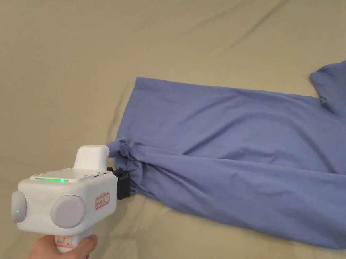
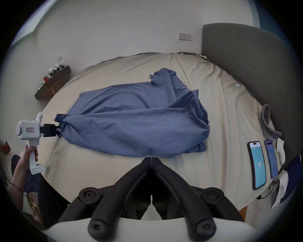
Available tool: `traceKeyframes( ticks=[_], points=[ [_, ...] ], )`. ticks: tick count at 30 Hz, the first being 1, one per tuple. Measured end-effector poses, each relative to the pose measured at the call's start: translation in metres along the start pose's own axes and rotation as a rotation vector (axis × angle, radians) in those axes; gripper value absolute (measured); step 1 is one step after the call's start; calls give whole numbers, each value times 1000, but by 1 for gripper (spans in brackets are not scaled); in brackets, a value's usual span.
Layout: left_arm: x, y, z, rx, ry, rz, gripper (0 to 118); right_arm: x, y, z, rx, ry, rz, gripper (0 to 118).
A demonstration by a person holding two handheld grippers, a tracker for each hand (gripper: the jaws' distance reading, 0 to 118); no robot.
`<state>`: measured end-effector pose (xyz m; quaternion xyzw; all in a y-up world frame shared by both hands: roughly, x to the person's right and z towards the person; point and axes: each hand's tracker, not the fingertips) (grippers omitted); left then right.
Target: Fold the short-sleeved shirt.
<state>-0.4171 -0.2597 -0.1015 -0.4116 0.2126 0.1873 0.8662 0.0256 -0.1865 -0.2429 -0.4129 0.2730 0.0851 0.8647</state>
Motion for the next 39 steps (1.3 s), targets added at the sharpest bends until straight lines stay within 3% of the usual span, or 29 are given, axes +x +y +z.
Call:
traceKeyframes(
  ticks=[3,4,6,7,8,9,13,15,16,17,18,19,21,24,32,35,39],
  points=[
    [3,6,22,1,-6,-46,9,8,7,3,19,0,-19,2],
    [2,8,32,15,-9,-48,9,14,10,6,33,9,-36,8],
    [0,11,45,54,-50,-20,9,26,17,9,64,12,-70,70],
    [0,12,49,50,-51,-10,9,36,21,5,50,13,-88,85],
    [1,13,51,53,-46,-11,9,51,21,-5,-8,22,-120,85],
    [4,13,55,58,-45,-15,9,59,21,-10,-4,20,-145,118],
    [10,13,49,28,-30,-25,9,100,22,-54,-40,0,-269,118],
    [13,12,45,16,-23,-24,9,106,23,-75,-45,4,-260,114],
    [14,11,42,5,-23,-20,9,105,23,-86,-69,17,-252,107],
    [13,11,41,-8,-20,-21,9,105,22,-98,-89,33,-244,90],
    [14,10,39,-12,-15,-22,9,104,22,-105,-106,29,-244,47],
    [14,10,37,-22,-14,-21,9,101,20,-111,-124,28,-232,25],
    [11,10,37,-36,-17,-13,9,91,18,-106,-86,-11,-189,20],
    [13,11,42,-29,-30,3,9,87,21,-91,-72,11,-181,15],
    [-1,18,94,56,-103,-4,9,87,39,-25,23,58,-162,15],
    [3,5,118,70,-44,-45,9,90,33,-1,21,43,-144,15],
    [-6,-29,125,17,-33,2,9,94,2,17,-27,23,-153,15]
  ],
)
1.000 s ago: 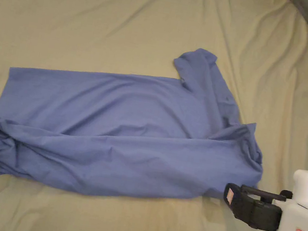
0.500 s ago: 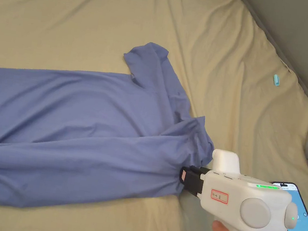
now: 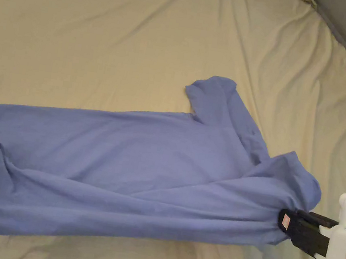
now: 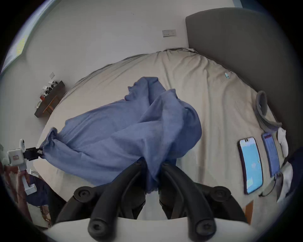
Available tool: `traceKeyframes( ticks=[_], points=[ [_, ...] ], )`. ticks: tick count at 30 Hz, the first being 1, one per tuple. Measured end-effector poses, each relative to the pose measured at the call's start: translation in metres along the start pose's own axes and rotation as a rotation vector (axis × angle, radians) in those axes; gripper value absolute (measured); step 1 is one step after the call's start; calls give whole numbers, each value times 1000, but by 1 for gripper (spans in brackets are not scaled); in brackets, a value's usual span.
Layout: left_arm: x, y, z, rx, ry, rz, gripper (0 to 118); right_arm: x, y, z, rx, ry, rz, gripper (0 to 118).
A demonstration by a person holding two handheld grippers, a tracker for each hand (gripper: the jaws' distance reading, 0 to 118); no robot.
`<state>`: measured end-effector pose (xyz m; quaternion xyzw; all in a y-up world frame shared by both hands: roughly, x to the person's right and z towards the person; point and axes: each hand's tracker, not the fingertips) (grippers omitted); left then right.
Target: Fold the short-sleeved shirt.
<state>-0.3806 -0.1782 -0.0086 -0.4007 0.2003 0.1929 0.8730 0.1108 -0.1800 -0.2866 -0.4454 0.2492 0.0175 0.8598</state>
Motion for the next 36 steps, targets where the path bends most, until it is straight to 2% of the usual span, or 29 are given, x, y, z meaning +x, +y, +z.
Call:
traceKeyframes(
  ticks=[4,9,10,11,12,13,16,19,20,21,22,23,24,25,26,28,31,36],
  points=[
    [-6,-38,-18,-94,24,36,9,5,-39,-9,-110,-14,-18,15],
    [-11,-50,-32,-143,23,68,9,6,-51,-28,-139,-40,-20,16],
    [-12,-47,-31,-152,13,106,13,3,-46,-26,-155,-49,-19,34],
    [-14,-43,-26,-150,14,131,30,1,-42,-24,-167,-64,-10,68],
    [-15,-39,-20,-138,19,120,67,-1,-39,-21,-168,-66,2,105],
    [-14,-35,-10,-102,29,103,75,-4,-33,-11,-137,-52,18,109],
    [-4,-5,32,17,74,31,75,-16,-4,16,-56,-44,20,108],
    [7,32,67,160,48,-39,75,-36,29,33,69,-28,59,108],
    [13,44,75,218,44,-68,70,-43,40,34,93,-8,74,107],
    [17,52,76,255,51,-103,33,-49,48,32,105,7,92,97],
    [23,64,75,242,90,-137,0,-55,56,29,111,19,117,72],
    [27,74,68,225,116,-172,0,-61,62,24,97,21,147,27],
    [30,79,64,238,136,-163,0,-65,66,17,94,21,173,2],
    [29,87,61,228,114,-152,0,-67,68,7,97,14,168,2],
    [30,92,56,203,86,-158,0,-68,67,5,119,-32,164,2],
    [33,95,55,222,80,-147,0,-70,72,0,98,-12,178,2],
    [34,102,49,209,76,-146,0,-69,77,-1,112,15,153,2],
    [27,140,9,152,67,-128,0,-69,90,-1,140,7,152,2]
  ],
)
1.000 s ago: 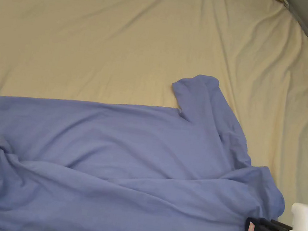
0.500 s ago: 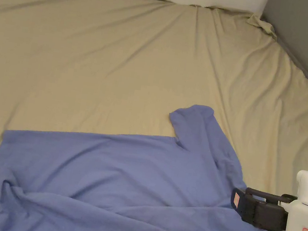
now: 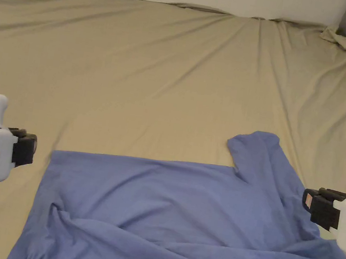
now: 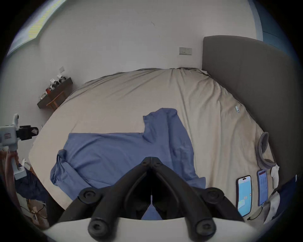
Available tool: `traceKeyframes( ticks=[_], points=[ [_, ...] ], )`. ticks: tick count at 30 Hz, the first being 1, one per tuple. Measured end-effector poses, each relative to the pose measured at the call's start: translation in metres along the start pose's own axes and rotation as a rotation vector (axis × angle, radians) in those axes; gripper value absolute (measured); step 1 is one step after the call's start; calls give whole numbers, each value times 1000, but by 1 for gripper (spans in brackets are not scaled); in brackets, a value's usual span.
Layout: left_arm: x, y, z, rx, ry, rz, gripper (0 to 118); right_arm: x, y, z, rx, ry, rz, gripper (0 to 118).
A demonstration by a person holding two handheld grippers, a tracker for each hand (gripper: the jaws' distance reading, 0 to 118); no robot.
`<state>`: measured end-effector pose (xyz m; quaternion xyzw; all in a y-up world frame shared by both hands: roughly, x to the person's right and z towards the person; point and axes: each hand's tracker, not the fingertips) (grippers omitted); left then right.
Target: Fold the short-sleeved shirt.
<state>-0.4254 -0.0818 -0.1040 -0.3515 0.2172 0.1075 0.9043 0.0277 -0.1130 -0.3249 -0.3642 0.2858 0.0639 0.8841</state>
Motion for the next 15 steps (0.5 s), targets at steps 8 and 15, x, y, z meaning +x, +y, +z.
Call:
traceKeyframes(
  ticks=[8,15],
  points=[
    [-19,36,-172,-320,3,77,2,3,11,-5,-11,-21,0,2],
    [-23,11,-242,-489,65,123,80,11,9,-19,-58,-48,-8,2]
  ],
)
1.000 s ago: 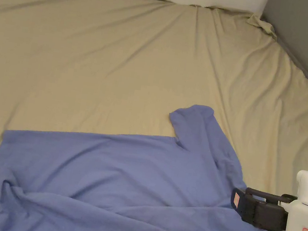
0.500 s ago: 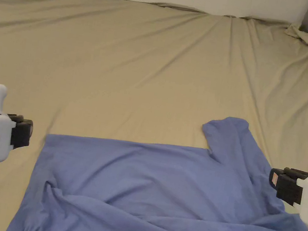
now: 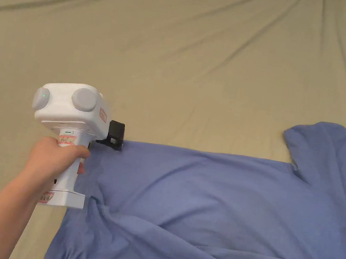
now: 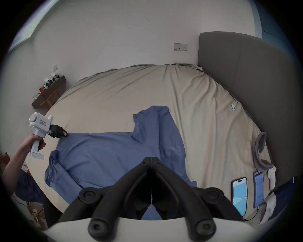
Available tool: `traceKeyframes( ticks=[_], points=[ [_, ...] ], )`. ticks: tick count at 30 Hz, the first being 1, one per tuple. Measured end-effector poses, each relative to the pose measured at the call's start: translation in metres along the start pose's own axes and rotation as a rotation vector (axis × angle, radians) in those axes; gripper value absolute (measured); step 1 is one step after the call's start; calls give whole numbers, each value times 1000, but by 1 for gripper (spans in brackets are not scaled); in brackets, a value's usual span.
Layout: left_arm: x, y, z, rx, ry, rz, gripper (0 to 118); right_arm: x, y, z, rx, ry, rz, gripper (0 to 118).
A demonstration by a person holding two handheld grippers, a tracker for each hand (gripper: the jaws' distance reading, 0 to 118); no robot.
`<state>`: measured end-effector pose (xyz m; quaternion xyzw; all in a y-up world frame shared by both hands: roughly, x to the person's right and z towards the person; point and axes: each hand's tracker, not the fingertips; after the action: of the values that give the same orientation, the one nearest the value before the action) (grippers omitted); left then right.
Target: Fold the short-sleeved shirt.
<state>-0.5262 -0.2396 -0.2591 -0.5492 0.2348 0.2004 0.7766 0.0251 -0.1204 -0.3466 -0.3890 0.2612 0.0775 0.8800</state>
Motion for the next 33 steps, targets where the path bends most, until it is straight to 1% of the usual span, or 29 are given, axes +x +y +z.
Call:
traceKeyframes(
  ticks=[1,2,3,4,5,6,7,8,10,12,14,15,16,17,18,20,22,23,25,26,27,28,29,30,31,32,33],
  points=[
    [3,-3,-2,-3,-6,-20,80,0,0,-3,-5,-2,-1,2],
    [7,-6,0,13,12,-48,75,2,-1,-6,-10,-2,-4,2],
    [10,-13,5,56,17,-90,48,2,-1,-9,-16,-3,-5,2],
    [15,-16,8,78,2,-131,16,1,-2,-11,-20,-4,-6,2],
    [19,-17,8,60,7,-165,6,0,-2,-14,-23,-5,-7,2],
    [21,-18,9,54,-15,-159,5,1,-3,-16,-29,-3,-8,2],
    [23,-18,11,51,3,-154,5,0,-2,-19,-36,-1,-6,2],
    [26,-18,14,44,23,-184,5,0,1,-22,-39,2,-4,2],
    [28,-20,29,77,15,-177,5,3,9,-28,-42,13,-6,2],
    [24,-25,51,147,-30,-171,5,5,25,-33,-32,20,-6,2],
    [24,-32,73,205,-21,-178,5,12,48,-44,-21,30,-5,2],
    [22,-35,80,228,-17,-169,5,15,59,-51,-25,54,-24,23],
    [21,-37,85,228,-28,-166,5,20,71,-63,-50,66,-39,66],
    [20,-39,90,230,-38,-159,5,24,80,-79,-93,83,-63,102],
    [20,-41,92,240,-50,-151,5,31,88,-97,-138,101,-88,116],
    [19,-43,93,238,-56,-140,5,44,99,-137,-208,100,-142,115],
    [21,-43,91,237,-54,-142,5,55,101,-177,-310,56,-182,115],
    [22,-41,90,233,-53,-141,5,59,99,-196,-353,8,-188,115],
    [24,-39,86,228,-53,-137,5,64,92,-223,-412,-48,-185,113],
    [25,-38,84,222,-56,-138,5,66,87,-232,-439,-61,-191,109],
    [27,-38,84,216,-55,-140,5,66,83,-237,-461,-57,-190,88],
    [29,-38,83,207,-55,-146,5,66,81,-240,-472,-47,-179,58],
    [30,-38,81,205,-53,-153,5,63,78,-241,-483,-54,-154,33],
    [32,-38,80,202,-51,-157,5,59,74,-237,-478,-95,-97,7],
    [33,-38,80,201,-49,-162,5,54,71,-233,-441,-179,-16,5],
    [33,-38,79,197,-48,-164,5,54,70,-231,-429,-210,14,5],
    [33,-37,79,194,-46,-165,5,55,68,-229,-436,-155,-22,4]
  ],
)
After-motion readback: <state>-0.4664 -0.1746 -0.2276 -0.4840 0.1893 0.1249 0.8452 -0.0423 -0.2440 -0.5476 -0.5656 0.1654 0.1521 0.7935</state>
